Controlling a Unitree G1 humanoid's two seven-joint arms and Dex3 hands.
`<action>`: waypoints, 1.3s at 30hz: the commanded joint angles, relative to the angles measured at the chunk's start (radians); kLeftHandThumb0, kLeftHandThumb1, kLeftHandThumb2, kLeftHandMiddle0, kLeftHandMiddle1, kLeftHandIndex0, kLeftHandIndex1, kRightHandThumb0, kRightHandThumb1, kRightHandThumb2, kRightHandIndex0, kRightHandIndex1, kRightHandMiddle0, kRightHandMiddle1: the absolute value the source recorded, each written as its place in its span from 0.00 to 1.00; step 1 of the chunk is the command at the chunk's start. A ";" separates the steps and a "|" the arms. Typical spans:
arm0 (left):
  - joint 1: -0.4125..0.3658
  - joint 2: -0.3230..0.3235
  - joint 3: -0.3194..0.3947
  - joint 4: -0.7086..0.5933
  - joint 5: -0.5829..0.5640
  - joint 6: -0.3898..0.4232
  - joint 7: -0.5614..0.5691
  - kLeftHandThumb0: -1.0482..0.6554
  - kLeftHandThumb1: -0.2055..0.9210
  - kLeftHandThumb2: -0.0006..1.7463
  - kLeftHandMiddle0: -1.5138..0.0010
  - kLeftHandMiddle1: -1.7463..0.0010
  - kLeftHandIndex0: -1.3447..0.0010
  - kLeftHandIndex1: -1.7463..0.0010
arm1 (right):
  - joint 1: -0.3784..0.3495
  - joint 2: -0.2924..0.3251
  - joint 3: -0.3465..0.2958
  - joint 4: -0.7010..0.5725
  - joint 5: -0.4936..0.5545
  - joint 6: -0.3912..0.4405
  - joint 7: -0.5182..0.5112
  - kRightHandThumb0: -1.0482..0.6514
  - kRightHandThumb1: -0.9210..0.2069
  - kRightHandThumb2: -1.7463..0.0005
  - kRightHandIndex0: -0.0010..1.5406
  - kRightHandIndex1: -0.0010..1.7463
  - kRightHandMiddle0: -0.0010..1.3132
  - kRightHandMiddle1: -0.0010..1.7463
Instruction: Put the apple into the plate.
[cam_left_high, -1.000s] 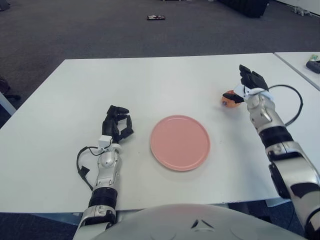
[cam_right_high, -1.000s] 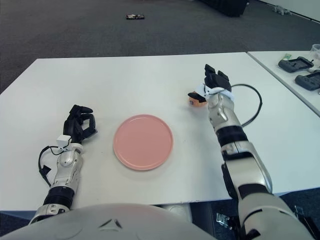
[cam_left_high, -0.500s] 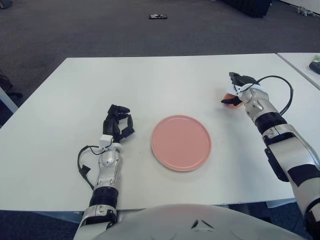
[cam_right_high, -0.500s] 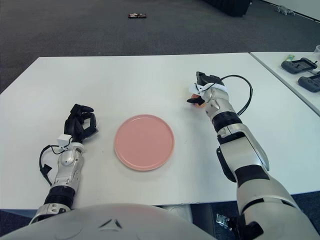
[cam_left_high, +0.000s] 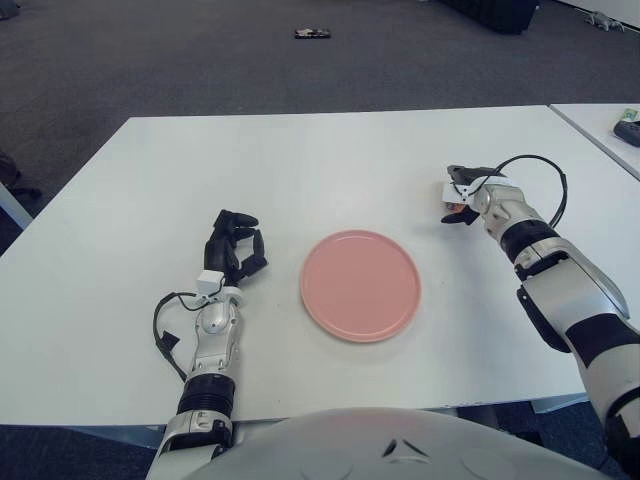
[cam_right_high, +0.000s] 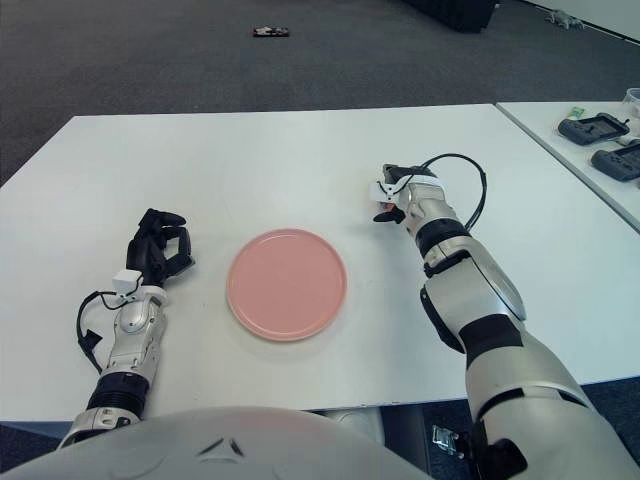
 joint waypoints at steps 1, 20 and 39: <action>0.042 -0.009 -0.002 0.053 -0.003 0.002 0.000 0.36 0.61 0.64 0.46 0.00 0.64 0.00 | -0.008 0.015 0.024 0.064 -0.019 -0.026 -0.006 0.01 0.29 0.61 0.00 0.00 0.00 0.03; 0.054 -0.005 0.003 0.037 0.009 0.017 0.015 0.37 0.63 0.63 0.45 0.00 0.66 0.00 | -0.023 -0.011 0.018 0.093 0.007 0.022 0.130 0.07 0.26 0.59 0.00 0.00 0.00 0.09; 0.053 -0.001 0.006 0.038 -0.007 0.017 0.007 0.37 0.62 0.64 0.45 0.00 0.65 0.00 | -0.006 -0.030 -0.055 0.081 0.076 0.061 0.119 0.15 0.30 0.51 0.00 0.46 0.00 0.54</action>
